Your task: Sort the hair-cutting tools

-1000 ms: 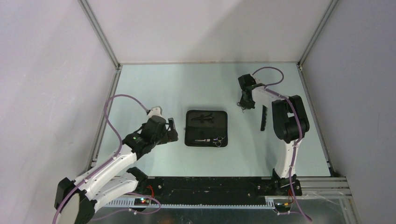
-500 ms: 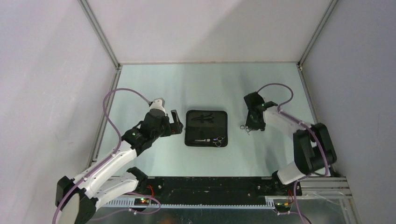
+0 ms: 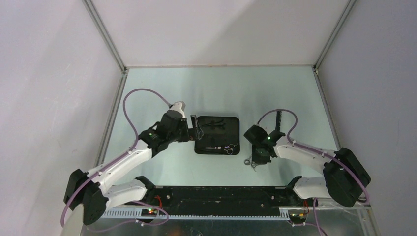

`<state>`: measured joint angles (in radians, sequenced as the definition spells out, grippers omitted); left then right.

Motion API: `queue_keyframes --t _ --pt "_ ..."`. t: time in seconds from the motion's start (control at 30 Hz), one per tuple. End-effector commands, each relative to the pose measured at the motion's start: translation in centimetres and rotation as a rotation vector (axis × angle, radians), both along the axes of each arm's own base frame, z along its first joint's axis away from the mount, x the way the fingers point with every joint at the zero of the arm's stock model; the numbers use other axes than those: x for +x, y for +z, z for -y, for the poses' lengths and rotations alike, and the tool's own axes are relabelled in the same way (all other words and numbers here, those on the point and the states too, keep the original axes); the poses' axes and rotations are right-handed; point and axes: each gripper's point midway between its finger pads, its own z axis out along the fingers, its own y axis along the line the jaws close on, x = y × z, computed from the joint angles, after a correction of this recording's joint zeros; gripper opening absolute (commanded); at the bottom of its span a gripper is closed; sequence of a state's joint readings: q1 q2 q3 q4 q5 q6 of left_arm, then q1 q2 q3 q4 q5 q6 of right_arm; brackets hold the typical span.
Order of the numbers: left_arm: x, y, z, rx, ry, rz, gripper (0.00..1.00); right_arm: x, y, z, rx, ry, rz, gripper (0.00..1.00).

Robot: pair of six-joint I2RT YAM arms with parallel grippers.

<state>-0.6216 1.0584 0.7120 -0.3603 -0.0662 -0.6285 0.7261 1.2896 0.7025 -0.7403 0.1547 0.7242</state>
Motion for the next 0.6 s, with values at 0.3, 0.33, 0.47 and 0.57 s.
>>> queue_keyframes --t 0.3,0.33,0.47,0.57 --pt "-1.1 0.9 4.7 -0.020 -0.106 -0.027 1.00 -2.6 -0.2 -4.0 0.098 0.028 -0.009 0.25" --pt "-1.3 0.8 5.2 -0.015 -0.118 -0.034 0.99 -2.2 0.5 -3.8 0.102 0.019 0.024 0.34" --pt "-1.7 0.8 6.9 -0.001 -0.149 -0.040 0.97 0.1 3.3 -1.0 0.079 -0.096 0.157 0.57" --pt "-2.1 0.5 8.9 0.027 -0.191 -0.043 0.96 1.8 6.6 1.5 0.093 -0.180 0.292 0.67"
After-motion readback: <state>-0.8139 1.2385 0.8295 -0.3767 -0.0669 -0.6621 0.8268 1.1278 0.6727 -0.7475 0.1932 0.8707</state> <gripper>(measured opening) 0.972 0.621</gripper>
